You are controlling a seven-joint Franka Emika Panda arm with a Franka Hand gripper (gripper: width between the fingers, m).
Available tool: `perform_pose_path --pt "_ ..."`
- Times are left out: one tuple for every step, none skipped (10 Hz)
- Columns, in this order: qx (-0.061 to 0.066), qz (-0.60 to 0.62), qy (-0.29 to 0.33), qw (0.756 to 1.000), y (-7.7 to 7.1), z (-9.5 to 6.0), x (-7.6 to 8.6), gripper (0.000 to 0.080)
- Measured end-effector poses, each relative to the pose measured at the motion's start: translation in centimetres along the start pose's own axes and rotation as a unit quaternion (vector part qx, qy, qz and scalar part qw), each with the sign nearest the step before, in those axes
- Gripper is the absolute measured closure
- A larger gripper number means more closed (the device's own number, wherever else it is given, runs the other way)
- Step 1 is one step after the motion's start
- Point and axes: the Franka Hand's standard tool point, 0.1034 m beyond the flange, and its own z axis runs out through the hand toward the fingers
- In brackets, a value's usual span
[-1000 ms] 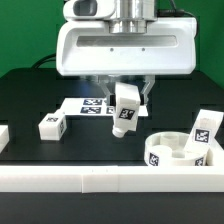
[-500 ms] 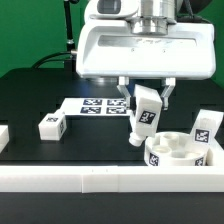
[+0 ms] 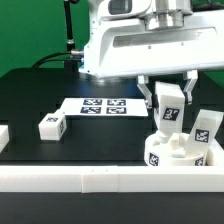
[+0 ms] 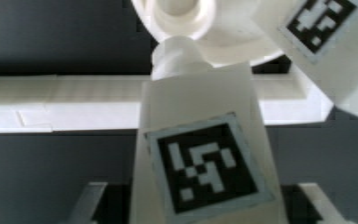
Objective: Assemble stool
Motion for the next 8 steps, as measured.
perform_pose_path --pt "0.000 -0.003 -0.001 1.000 -0.1 0.1 -0.1 0.0475" --pt "0.000 -0.003 -0.001 1.000 0.0 0.1 -0.1 0.0475" --pt "0.000 0.004 0.000 1.000 0.3 0.1 -0.3 0.0475" --pt "-0.001 0.021 -0.002 1.000 1.3 0.4 -1.2 0.0475" --pt "0.000 0.023 -0.008 1.000 1.5 0.6 -1.8 0.0475" --pt "-0.001 0.023 -0.010 1.000 2.0 0.8 -2.0 0.0475" --pt "-0.002 0.026 -0.012 1.000 2.4 1.0 -2.2 0.0475" --pt "-0.002 0.026 -0.012 1.000 2.4 1.0 -2.2 0.0475"
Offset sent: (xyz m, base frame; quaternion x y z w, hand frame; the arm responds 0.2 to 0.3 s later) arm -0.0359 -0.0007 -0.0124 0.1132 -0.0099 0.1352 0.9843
